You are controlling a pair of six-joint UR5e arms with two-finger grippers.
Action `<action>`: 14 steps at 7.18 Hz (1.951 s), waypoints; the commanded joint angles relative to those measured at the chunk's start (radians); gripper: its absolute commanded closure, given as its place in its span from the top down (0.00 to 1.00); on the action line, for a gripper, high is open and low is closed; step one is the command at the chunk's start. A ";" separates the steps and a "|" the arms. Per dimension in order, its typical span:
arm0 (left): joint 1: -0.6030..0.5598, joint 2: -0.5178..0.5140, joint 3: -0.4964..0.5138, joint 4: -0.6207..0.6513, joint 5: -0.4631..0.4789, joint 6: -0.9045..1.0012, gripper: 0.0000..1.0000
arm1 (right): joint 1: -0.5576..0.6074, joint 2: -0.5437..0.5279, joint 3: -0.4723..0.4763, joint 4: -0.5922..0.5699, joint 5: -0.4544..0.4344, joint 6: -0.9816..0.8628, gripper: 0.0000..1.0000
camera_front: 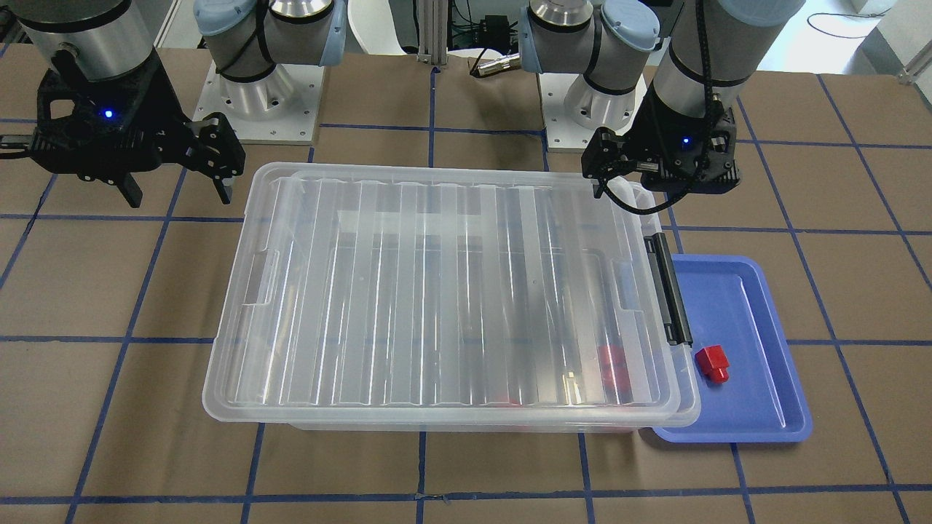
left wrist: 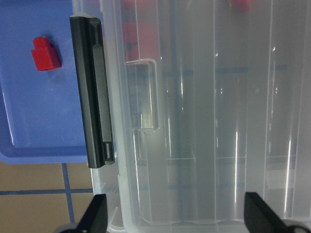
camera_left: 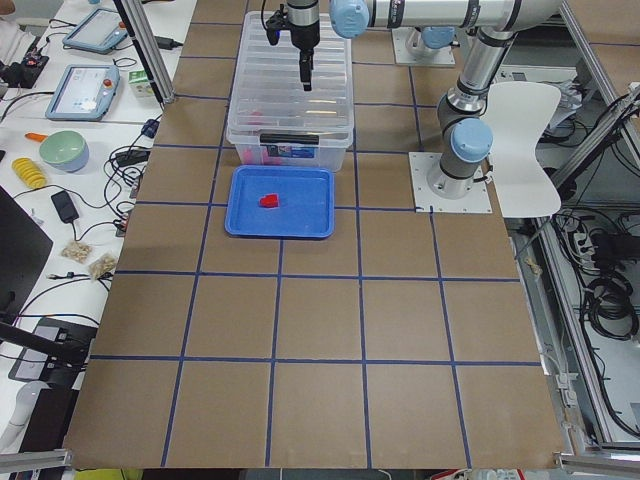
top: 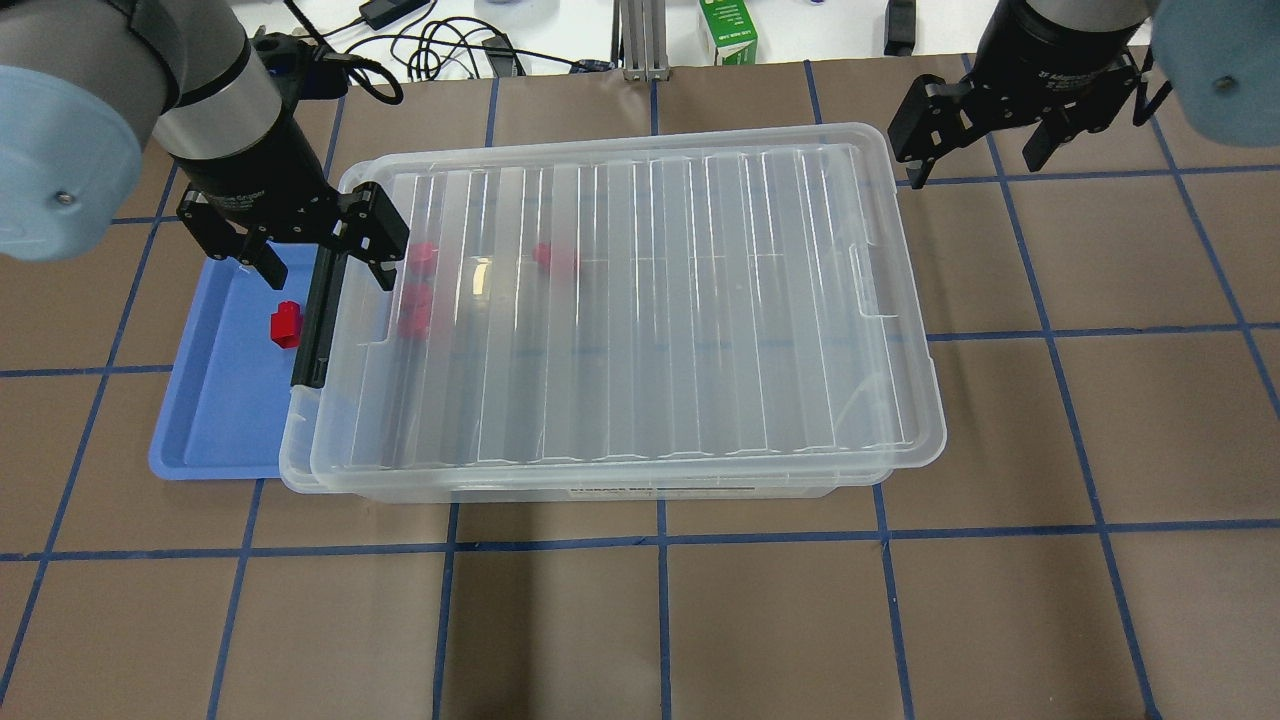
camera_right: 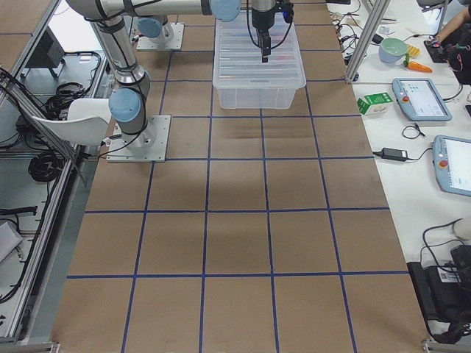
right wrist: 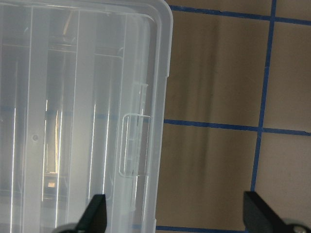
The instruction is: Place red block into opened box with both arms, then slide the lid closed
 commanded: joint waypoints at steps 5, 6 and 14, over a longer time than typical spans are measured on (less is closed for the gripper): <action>0.008 -0.001 0.001 0.018 -0.002 0.000 1.00 | -0.001 0.063 0.083 -0.047 0.015 0.017 1.00; 0.008 -0.003 0.001 0.018 0.000 0.000 1.00 | -0.001 0.086 0.152 -0.160 0.012 0.014 1.00; 0.355 -0.113 -0.001 0.109 0.000 0.231 1.00 | -0.011 0.089 0.316 -0.400 0.004 -0.020 1.00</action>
